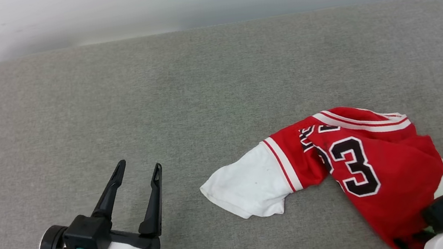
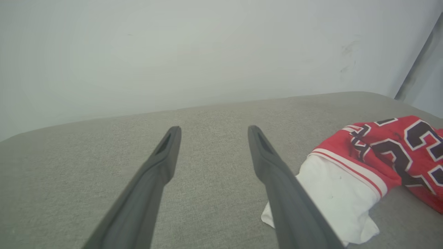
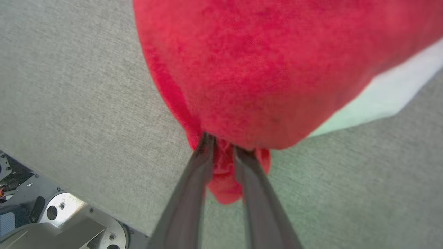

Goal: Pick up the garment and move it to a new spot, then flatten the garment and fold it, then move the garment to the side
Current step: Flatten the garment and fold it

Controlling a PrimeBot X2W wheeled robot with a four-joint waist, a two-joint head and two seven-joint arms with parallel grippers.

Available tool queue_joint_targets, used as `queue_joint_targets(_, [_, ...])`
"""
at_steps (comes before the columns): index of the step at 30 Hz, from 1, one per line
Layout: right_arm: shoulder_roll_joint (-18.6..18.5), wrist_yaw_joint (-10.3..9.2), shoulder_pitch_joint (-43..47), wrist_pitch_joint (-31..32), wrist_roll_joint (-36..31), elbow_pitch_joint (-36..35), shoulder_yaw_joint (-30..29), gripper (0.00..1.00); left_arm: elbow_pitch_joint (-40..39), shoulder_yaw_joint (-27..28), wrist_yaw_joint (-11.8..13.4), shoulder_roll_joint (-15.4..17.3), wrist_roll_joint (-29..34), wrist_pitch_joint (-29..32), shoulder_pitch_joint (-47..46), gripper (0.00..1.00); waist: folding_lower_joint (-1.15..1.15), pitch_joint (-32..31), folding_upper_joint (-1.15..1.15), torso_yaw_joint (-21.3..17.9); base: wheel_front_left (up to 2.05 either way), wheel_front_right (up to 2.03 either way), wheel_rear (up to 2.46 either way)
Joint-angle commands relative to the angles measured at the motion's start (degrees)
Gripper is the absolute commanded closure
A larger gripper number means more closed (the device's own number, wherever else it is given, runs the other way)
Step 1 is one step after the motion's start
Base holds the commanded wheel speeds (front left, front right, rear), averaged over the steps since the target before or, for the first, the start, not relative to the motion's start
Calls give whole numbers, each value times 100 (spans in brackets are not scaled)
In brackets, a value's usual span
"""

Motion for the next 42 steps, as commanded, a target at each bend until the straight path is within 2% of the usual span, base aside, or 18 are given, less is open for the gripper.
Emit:
queue_joint_targets(1, [-48, -9, -98, -48, 122, 107, 23, 0, 28, -12, -10, 28, -5, -14, -79, 0, 0, -13, 0, -41, 0, 0, 0])
queue_joint_targets(9, [-82, -5, -741, -427, 813, -779, -598, 0, 106, -19, -3, 16, -55, -14, 32, 0, 0, -208, 0, -261, 0, 0, 0])
queue_joint_targets(13, [107, -5, -909, -629, 1146, -1243, -1106, 0, 78, -63, -9, -5, -117, -12, 27, 0, 0, -269, 0, -333, 0, 0, 0])
queue_joint_targets(17, [372, -4, -955, -970, 1095, -1506, -1542, 0, 74, -160, -16, -21, -177, 144, -72, 0, 0, -244, 0, -404, 0, 0, 0])
queue_joint_targets(21, [643, -5, -956, -1233, 976, -1622, -1742, 0, 186, -457, -30, 36, -291, 834, -226, 0, 0, -133, 0, -502, 0, 0, 0])
queue_joint_targets(26, [819, -5, -914, -1381, 773, -1671, -1810, 0, 303, -731, -32, 24, -544, 2067, -679, 0, 0, 123, 0, -621, 0, 0, 0])
queue_joint_targets(31, [929, -5, -1001, -1442, 669, -1711, -1750, 0, 594, -996, -12, 231, -546, 3424, -1094, 0, 0, 379, 0, -765, 0, 0, 0])
queue_joint_targets(35, [1011, -5, -1011, -1493, 583, -1674, -1698, 0, 858, -1088, 122, 348, -372, 3943, -1303, 0, 0, 561, 0, -844, 0, 0, 0])
queue_joint_targets(38, [1066, -5, -988, -1524, 526, -1638, -1675, 0, 1112, -1323, 35, 336, -550, 4451, -1217, 0, 0, 648, 0, -872, 0, 0, 0])
queue_joint_targets(39, [1078, -5, -983, -1544, 521, -1621, -1675, 0, 1157, -1394, 10, 341, -610, 4579, -1173, 29, 0, 666, 0, -875, 0, 0, 0])
queue_joint_targets(41, [1075, -5, -980, -1569, 485, -1579, -1664, 0, 1160, -1493, -9, 378, -690, 4627, -1171, 100, 0, 693, 0, -876, 0, 0, 0])
queue_joint_targets(42, [1075, -5, -980, -1569, 485, -1579, -1664, 0, 1160, -1493, -9, 378, -690, 4627, -1171, 100, 0, 693, 0, -876, 0, 0, 0])
